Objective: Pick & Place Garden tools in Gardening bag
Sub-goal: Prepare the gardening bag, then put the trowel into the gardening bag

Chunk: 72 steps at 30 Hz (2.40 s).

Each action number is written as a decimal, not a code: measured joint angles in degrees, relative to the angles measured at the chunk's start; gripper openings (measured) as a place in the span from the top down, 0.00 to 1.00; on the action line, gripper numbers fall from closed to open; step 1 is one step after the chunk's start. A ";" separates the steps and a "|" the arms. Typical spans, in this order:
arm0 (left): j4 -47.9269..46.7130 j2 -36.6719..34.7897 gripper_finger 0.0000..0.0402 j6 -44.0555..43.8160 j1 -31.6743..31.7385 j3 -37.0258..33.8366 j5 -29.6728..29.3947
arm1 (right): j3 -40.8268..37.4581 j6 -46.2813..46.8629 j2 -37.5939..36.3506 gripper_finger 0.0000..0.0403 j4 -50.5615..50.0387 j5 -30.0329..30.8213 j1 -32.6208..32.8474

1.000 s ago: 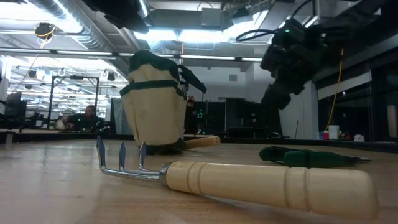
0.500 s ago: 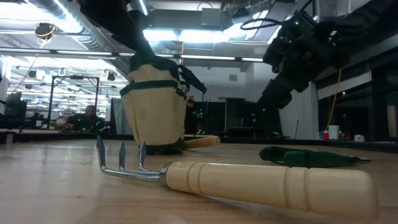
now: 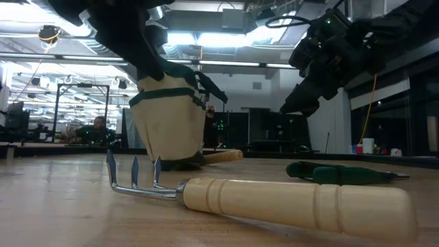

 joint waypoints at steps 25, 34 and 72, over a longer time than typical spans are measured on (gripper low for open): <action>-20.69 -9.77 0.99 -3.09 0.52 0.00 3.15 | 0.00 -0.09 0.02 0.58 -0.13 -0.04 0.00; -21.33 -8.65 0.99 -7.67 0.63 0.00 5.81 | 0.02 -0.21 0.02 0.58 -0.27 -0.18 0.00; 4.12 -51.23 0.76 -3.44 -9.98 -24.96 -23.08 | 0.04 -0.85 0.04 0.58 -2.32 -0.49 0.04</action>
